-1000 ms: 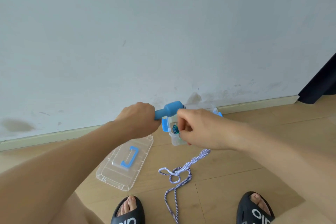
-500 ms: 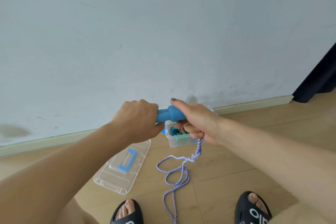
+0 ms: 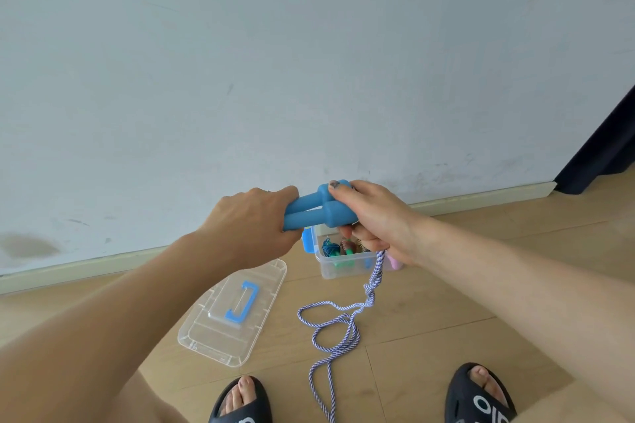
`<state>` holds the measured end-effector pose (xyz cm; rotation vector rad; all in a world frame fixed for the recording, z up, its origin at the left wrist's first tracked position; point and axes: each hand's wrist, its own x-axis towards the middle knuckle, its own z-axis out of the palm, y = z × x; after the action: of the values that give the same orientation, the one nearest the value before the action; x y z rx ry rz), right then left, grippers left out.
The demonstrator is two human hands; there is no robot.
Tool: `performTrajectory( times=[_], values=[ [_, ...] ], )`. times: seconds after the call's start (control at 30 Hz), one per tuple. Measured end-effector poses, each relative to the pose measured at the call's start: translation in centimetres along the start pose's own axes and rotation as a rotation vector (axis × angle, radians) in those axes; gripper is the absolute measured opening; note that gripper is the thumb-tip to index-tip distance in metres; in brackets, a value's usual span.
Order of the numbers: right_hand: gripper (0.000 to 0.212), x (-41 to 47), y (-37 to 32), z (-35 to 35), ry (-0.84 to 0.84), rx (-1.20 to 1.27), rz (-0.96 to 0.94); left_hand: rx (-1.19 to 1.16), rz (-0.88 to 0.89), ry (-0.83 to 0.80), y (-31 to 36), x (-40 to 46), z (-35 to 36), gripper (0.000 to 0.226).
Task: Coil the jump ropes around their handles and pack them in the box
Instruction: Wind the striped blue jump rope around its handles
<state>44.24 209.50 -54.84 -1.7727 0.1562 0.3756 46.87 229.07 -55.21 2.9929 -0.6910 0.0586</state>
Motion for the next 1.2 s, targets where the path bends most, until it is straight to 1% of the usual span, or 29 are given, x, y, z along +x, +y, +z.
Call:
performTrajectory(
  times=[0.13,0.2,0.23,0.3,0.37,0.43,0.5,0.53,0.6,0.67,0.7,0.77,0.8,0.83,0.87,0.9,0.93,0.97,1.0,1.07,1.1,1.2],
  values=[
    [0.044,0.1,-0.1,-0.2,-0.017,0.028,0.003,-0.042,-0.043,0.002,-0.4,0.1,-0.5,0.013],
    [0.045,0.5,0.3,-0.4,0.047,0.011,-0.019,-0.09,-0.077,-0.032,-0.8,0.2,-0.8,0.014],
    [0.04,0.8,0.9,-0.4,0.116,-0.055,-0.078,-0.142,-0.099,-0.062,-1.0,0.2,-0.8,0.014],
    [0.029,1.2,2.2,-0.2,0.293,-0.308,-0.255,-0.296,-0.145,-0.131,-0.9,0.3,-0.8,0.01],
    [0.023,1.2,3.0,0.1,0.432,-0.551,-0.429,-0.414,-0.182,-0.178,-0.7,0.3,-0.7,0.011],
    [0.02,1.0,3.0,0.3,0.507,-0.755,-0.507,-0.511,-0.243,-0.19,-0.8,0.6,-0.7,0.013],
    [0.015,0.9,3.3,0.6,0.534,-1.015,-0.556,-0.673,-0.342,-0.184,-1.3,0.9,-0.8,0.014],
    [0.01,0.8,3.4,1.0,0.538,-1.154,-0.595,-0.757,-0.391,-0.191,-1.6,1.1,-0.7,0.014],
    [0.021,0.1,3.1,2.2,0.427,-1.397,-0.559,-0.85,-0.451,-0.243,-1.9,1.2,-0.2,0.013],
    [0.02,0.3,3.5,3.1,0.268,-1.526,-0.597,-0.848,-0.476,-0.305,-1.8,1.0,0.5,0.013],
    [0.021,0.1,3.6,3.5,0.207,-1.546,-0.571,-0.843,-0.479,-0.325,-1.6,1.0,0.9,0.013],
    [0.032,-0.5,3.9,4.3,0.098,-1.547,-0.546,-0.813,-0.472,-0.335,-1.3,1.1,1.3,0.014],
    [0.037,-0.9,3.5,4.8,0.055,-1.551,-0.576,-0.732,-0.447,-0.315,-1.0,1.1,1.5,0.014],
    [0.039,-0.8,3.4,5.1,0.042,-1.563,-0.629,-0.573,-0.398,-0.289,-0.8,1.1,1.7,0.013],
    [0.036,-0.8,3.4,5.5,-0.005,-1.577,-0.703,-0.371,-0.331,-0.266,-0.5,1.0,1.9,0.01],
    [0.027,-0.9,3.0,5.6,-0.024,-1.576,-0.762,-0.188,-0.257,-0.247,-0.2,0.8,2.0,0.009],
    [0.02,-0.9,2.2,5.2,-0.008,-1.54,-0.771,-0.057,-0.182,-0.236,0.1,0.6,2.0,0.009],
    [0.021,-0.7,1.3,4.5,-0.009,-1.478,-0.727,0.027,-0.116,-0.231,0.4,0.4,2.1,0.01],
    [0.025,-0.3,0.6,3.6,-0.013,-1.366,-0.693,0.082,-0.06,-0.219,0.5,0.3,2.2,0.013],
    [0.031,0.3,-0.6,1.7,-0.068,-1.116,-0.579,0.142,0.021,-0.183,0.9,0.3,2.2,0.017],
    [0.031,0.6,-0.9,0.7,-0.09,-1.008,-0.525,0.161,0.054,-0.166,1.1,0.3,2.1,0.016],
    [0.026,0.9,-1.3,-0.8,-0.236,-0.706,-0.353,0.202,0.139,-0.144,1.4,-0.2,1.6,0.015]
  ],
)
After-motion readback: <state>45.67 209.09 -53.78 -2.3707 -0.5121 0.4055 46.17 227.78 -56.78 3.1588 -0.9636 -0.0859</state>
